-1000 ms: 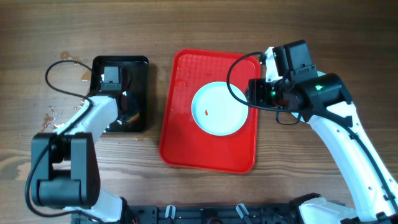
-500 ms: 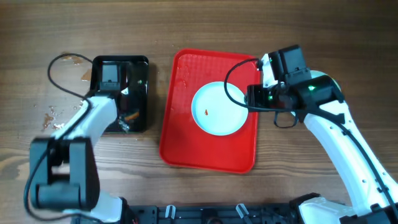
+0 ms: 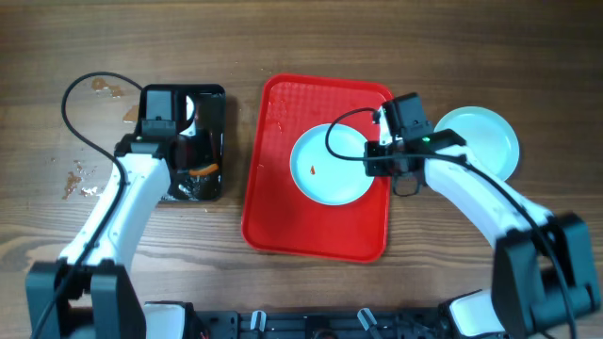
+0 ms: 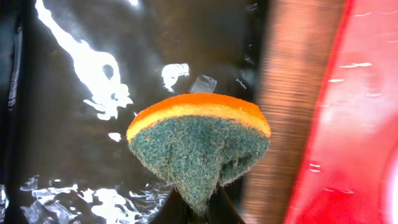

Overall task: Clean dirty plates on tray and stack at the side
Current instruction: 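Carry the green sponge with the left gripper over to the held plate, then scrub the plate with the sponge, then return sponge to black tray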

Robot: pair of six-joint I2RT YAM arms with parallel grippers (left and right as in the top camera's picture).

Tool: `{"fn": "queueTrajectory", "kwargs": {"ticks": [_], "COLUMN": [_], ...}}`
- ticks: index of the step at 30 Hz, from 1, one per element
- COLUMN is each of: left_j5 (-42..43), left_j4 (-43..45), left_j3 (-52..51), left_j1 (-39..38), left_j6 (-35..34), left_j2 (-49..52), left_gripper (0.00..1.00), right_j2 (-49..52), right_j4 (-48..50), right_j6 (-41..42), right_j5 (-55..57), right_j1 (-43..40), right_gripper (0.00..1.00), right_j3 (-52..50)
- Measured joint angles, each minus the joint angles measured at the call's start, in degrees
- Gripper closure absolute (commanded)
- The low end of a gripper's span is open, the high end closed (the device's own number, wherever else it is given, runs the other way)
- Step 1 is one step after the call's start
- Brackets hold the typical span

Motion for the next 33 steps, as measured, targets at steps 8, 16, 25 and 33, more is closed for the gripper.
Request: {"fn": "queueTrajectory", "kwargs": {"ticks": [8, 16, 25, 33], "left_j5": [6.19, 6.73, 7.13, -2.80], "left_j4": [8.35, 22.23, 31.06, 20.57], "left_j3": [0.04, 0.50, 1.88, 5.44], "left_j1": [-16.92, -30.42, -34.77, -34.82], "left_j6": [-12.79, -25.40, -34.71, -33.35], "left_j2": [-3.02, 10.34, 22.77, 23.02], "left_gripper": [0.96, 0.96, 0.96, 0.96], "right_j2": [7.06, 7.06, 7.06, 7.06], "right_j4": [3.89, 3.87, 3.89, 3.67], "right_j6": [1.29, 2.40, 2.43, 2.43], "right_j5": [0.48, 0.33, 0.28, 0.28], "right_j1": [0.00, 0.00, 0.00, 0.00], "right_gripper": [0.96, 0.96, 0.96, 0.96], "right_j3": [0.24, 0.28, 0.28, 0.33]}}
